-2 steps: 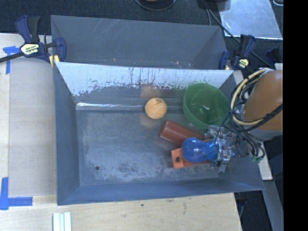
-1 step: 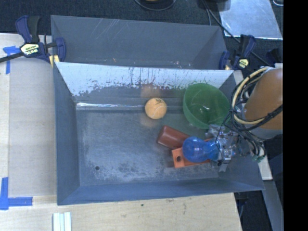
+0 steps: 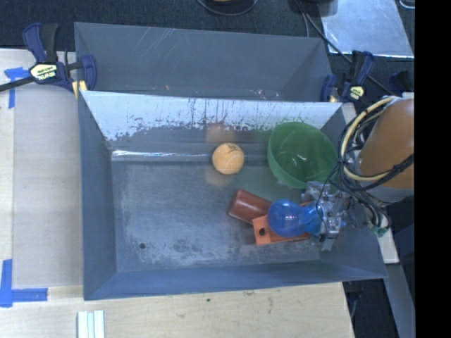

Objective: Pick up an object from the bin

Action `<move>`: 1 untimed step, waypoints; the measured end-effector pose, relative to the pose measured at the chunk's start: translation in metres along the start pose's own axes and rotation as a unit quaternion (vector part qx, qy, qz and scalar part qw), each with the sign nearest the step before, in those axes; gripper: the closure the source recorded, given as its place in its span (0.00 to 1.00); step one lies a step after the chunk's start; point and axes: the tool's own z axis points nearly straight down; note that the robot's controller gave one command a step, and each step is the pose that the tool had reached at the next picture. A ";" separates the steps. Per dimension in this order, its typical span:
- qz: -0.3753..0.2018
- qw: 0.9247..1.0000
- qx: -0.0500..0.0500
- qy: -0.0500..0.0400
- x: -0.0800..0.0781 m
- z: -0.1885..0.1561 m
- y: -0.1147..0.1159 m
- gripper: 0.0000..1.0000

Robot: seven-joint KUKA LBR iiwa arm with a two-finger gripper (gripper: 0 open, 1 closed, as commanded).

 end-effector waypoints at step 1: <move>0.000 1.000 0.000 0.001 0.001 -0.007 0.000 1.00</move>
Offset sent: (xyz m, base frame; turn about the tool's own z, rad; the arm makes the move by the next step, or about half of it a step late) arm -0.0001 -0.0002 0.0325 0.0000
